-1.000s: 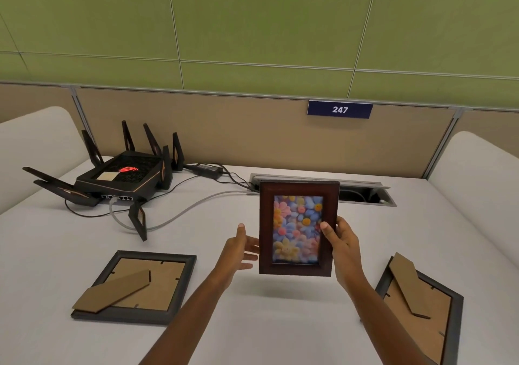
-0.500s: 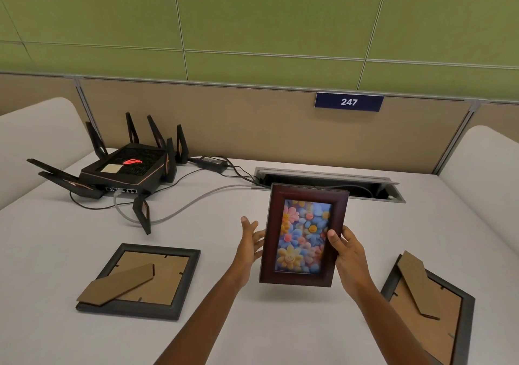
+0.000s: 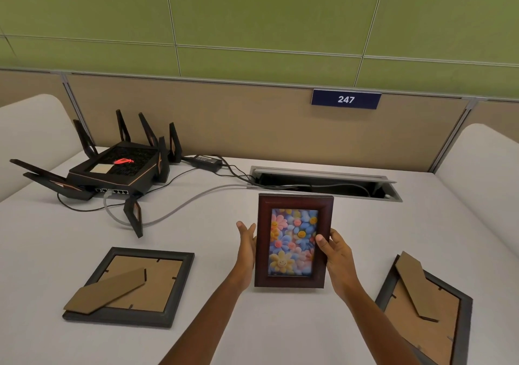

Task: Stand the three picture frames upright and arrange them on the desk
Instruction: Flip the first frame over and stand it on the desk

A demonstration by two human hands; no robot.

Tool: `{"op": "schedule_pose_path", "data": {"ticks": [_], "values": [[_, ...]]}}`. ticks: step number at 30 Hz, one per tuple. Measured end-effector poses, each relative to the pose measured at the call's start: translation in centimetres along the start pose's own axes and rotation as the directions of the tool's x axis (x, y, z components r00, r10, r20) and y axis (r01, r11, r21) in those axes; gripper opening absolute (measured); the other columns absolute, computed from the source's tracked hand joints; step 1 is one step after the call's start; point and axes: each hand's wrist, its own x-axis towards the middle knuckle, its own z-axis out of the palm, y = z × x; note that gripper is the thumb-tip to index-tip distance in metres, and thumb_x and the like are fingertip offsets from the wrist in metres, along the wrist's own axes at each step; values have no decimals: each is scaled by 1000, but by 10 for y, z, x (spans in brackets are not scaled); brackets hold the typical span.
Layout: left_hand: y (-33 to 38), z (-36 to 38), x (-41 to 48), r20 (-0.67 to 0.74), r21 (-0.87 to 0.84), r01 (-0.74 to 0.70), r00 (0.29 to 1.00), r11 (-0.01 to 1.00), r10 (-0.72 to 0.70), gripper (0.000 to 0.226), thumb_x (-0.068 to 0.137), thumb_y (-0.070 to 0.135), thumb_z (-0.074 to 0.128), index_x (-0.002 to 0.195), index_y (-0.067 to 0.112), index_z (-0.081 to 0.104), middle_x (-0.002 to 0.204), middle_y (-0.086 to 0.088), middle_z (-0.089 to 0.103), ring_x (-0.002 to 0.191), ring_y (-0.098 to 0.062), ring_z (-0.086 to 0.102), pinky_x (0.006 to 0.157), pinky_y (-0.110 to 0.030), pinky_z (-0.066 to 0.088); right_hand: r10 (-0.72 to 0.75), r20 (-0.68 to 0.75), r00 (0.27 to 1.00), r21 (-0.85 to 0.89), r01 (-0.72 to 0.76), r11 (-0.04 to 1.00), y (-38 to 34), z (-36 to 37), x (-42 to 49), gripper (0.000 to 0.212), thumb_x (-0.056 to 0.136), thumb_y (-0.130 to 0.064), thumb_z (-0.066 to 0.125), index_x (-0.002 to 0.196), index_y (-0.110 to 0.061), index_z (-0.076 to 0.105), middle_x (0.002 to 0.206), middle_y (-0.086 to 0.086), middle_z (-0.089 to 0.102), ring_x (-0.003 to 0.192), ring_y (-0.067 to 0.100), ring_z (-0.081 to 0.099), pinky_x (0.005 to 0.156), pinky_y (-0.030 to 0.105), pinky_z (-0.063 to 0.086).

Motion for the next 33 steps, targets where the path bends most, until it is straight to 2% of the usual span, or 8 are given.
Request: {"op": "schedule_pose_path", "data": {"ticks": [3,8,16,20,23,27,30,33], "values": [[-1,-1,0,6,1,11,1000,1000,-11,70,90,55,-1,142,20,27,140,-13,47,123,-34,50,99,-47,43,5,4,1000,2,-5,1000,4,2,1,17,92,-15,44,94,-27,56,96,-5,65,87,12,65,60,15,58],[-3,-4,0,31,37,18,999,999,-19,70,89,56,0,133,21,42,110,-1,61,81,-12,67,65,-25,58,19,9,1000,-9,-19,1000,9,3,2,16,92,-15,44,96,-26,56,97,-4,65,87,12,65,61,16,58],[-2,-2,-6,12,31,12,1000,999,-12,66,92,53,2,141,18,29,141,-14,46,121,-33,51,92,-42,45,28,11,1000,-76,-27,997,10,0,5,13,91,-18,47,96,-28,55,99,-3,64,88,9,64,63,15,57],[4,1,-15,-140,202,-131,977,971,161,52,97,40,13,144,18,16,152,-7,27,139,-28,29,110,-39,29,40,12,999,-120,-39,992,12,-4,3,13,89,-15,53,99,-23,52,102,2,62,87,9,63,62,13,56],[7,-1,-26,-218,530,-292,860,796,461,66,89,53,22,144,18,14,156,-6,17,143,-24,19,115,-43,21,39,9,999,-141,-38,989,16,-7,-6,26,87,-12,56,109,-21,46,104,2,60,86,9,62,58,10,55],[2,1,-39,-49,732,-473,681,490,731,85,76,77,7,140,21,15,151,1,14,141,-16,10,114,-37,13,-1,-22,1000,-228,-4,974,22,-14,-22,35,86,-12,57,118,-20,43,118,6,55,102,17,58,75,18,54],[-6,9,-49,180,793,-568,563,221,806,67,88,61,13,140,20,22,148,-10,21,140,-24,17,114,-36,16,-11,-69,998,-279,-9,960,25,-22,-34,44,86,-13,58,127,-13,41,128,12,51,118,26,49,94,37,45],[-17,18,-60,404,779,-627,503,2,764,56,95,46,18,135,7,26,144,-16,27,137,-24,20,117,-19,0,-28,-98,995,-317,-5,949,23,-33,-46,42,86,-12,58,126,-11,44,129,15,52,115,23,49,97,38,41]]}}
